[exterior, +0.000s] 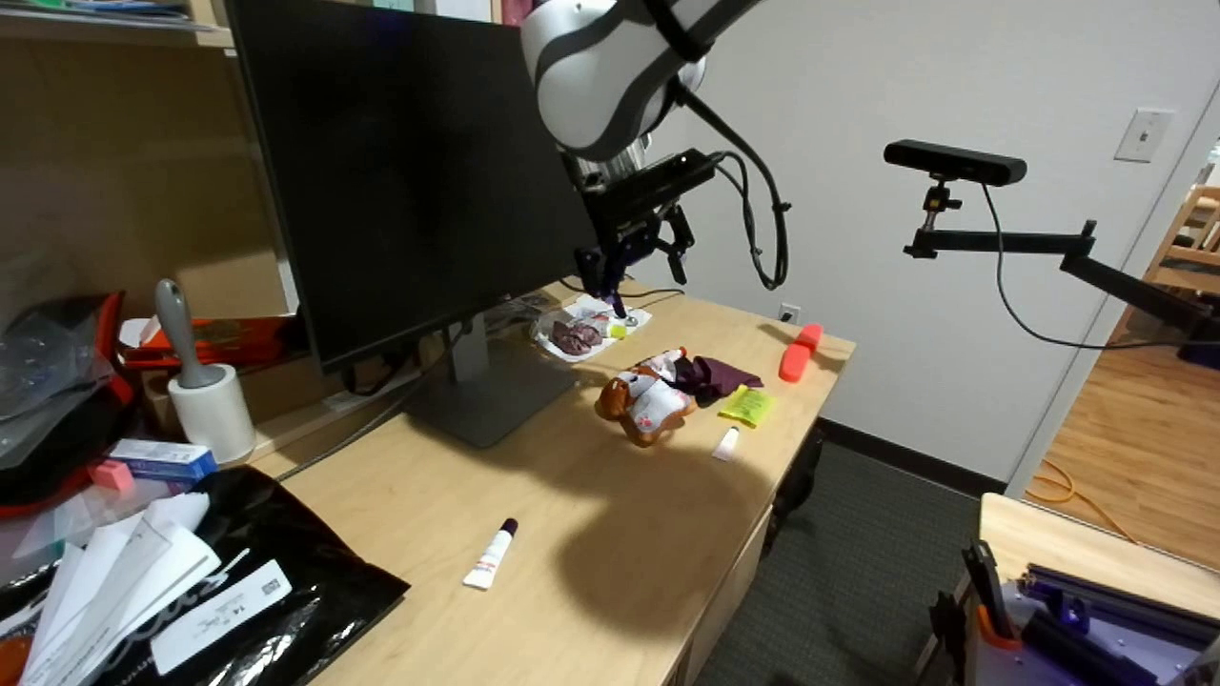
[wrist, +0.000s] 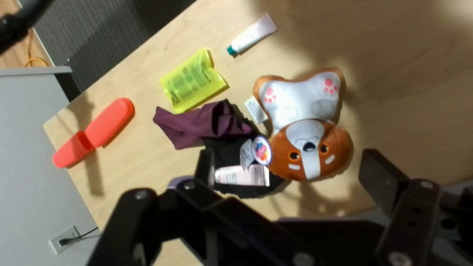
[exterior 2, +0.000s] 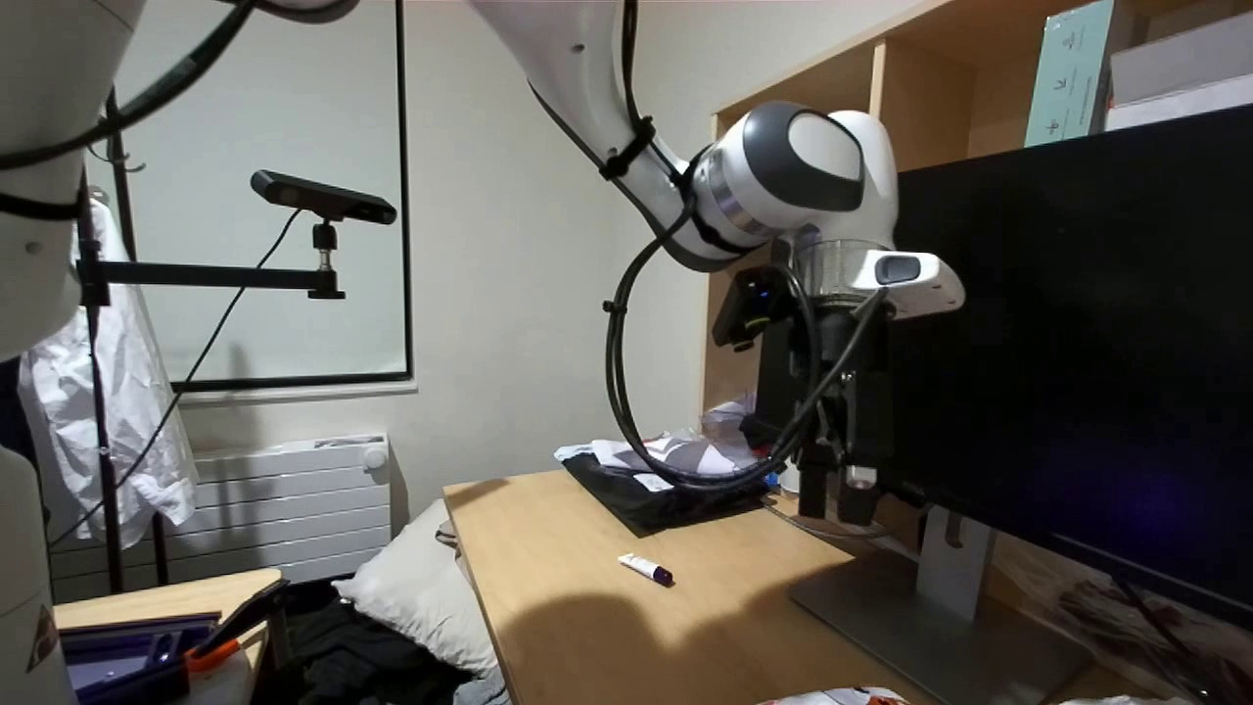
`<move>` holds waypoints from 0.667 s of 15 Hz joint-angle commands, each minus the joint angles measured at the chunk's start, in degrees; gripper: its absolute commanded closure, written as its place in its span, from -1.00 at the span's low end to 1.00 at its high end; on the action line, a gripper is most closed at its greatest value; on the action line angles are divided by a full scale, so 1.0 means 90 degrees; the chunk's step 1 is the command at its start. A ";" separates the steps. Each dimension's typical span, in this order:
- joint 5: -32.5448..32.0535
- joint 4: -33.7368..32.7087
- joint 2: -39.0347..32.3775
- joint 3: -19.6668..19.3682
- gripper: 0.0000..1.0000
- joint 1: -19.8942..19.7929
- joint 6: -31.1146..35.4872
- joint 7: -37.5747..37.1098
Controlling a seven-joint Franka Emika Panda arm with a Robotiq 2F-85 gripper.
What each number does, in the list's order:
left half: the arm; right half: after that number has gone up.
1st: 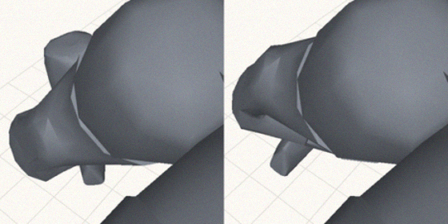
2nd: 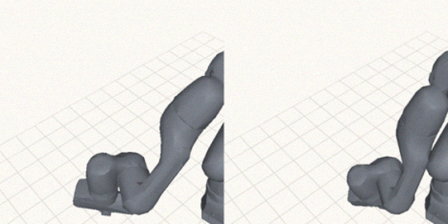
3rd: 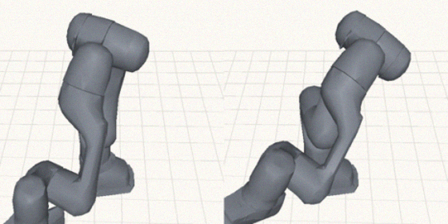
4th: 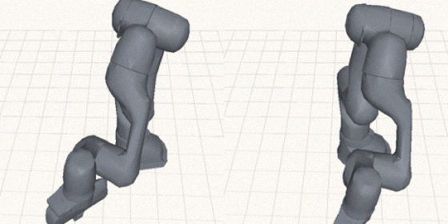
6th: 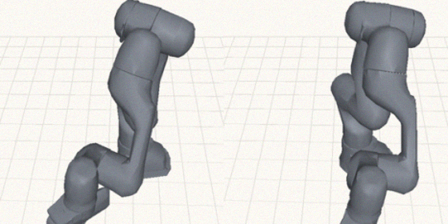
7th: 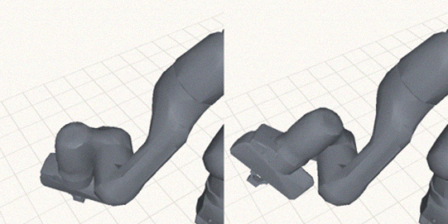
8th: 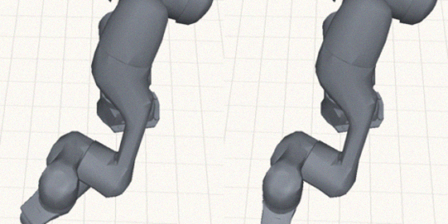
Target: Move the yellow object to the right
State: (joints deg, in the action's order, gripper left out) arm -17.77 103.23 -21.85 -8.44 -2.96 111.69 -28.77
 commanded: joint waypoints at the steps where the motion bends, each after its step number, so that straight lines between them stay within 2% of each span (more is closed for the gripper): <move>1: 0.0166 -0.0595 -0.0609 -0.0123 -1.00 -0.0141 -0.0591 0.0641; 10: 0.1509 -0.1506 -0.1882 0.0037 -1.00 -0.0798 -0.0744 0.2209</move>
State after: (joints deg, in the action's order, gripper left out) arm -7.40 94.14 -35.17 -9.18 -8.05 107.67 -13.82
